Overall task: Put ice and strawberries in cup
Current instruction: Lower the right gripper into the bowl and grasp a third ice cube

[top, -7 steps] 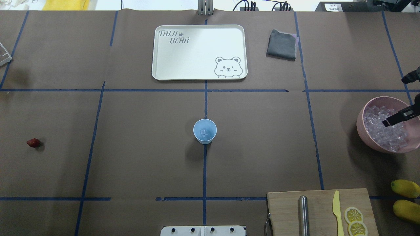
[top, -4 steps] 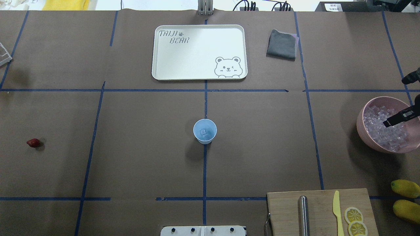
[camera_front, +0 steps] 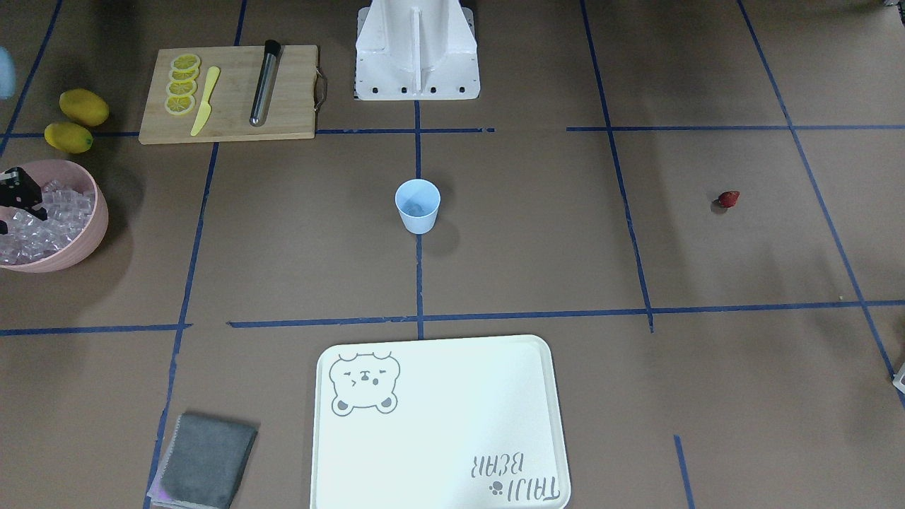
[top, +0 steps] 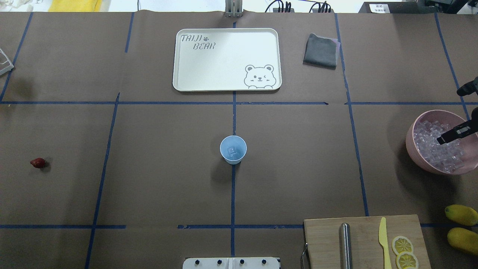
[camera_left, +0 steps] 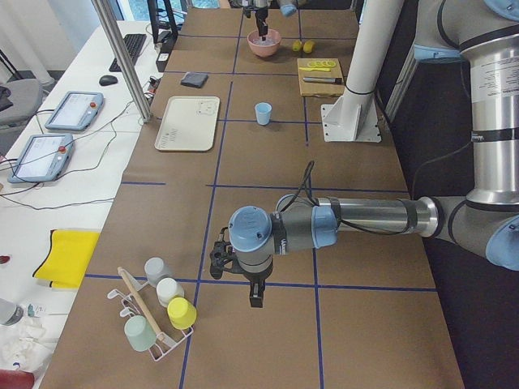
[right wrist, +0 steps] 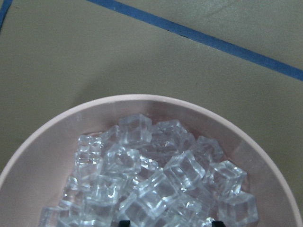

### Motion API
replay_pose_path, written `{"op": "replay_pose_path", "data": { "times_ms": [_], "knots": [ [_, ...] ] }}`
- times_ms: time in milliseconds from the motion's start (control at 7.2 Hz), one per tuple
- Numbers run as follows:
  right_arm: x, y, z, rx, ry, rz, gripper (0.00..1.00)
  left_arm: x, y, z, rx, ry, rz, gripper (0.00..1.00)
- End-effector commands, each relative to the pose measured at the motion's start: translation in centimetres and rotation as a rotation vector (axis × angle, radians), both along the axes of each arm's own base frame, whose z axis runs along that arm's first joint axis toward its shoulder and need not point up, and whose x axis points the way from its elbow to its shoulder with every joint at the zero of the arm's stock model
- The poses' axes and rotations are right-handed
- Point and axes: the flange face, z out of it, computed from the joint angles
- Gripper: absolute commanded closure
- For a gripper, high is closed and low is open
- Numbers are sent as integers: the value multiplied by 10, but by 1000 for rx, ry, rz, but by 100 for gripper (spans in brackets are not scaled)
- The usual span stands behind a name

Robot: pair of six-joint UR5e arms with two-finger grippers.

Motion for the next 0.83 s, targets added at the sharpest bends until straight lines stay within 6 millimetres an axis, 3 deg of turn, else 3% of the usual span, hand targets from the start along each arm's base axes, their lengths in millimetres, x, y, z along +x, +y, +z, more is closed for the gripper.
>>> {"op": "replay_pose_path", "data": {
  "times_ms": [0,278,695],
  "knots": [
    [1,0,-1,1,-1,1,89,0,0,0,0,1,-1,0],
    [5,-1,-1,1,-3,10,95,0,0,-2,1,-1,-1,0],
    [43,-11,-31,45,-32,90,95,0,0,-1,0,-1,-1,0]
  ]
}}
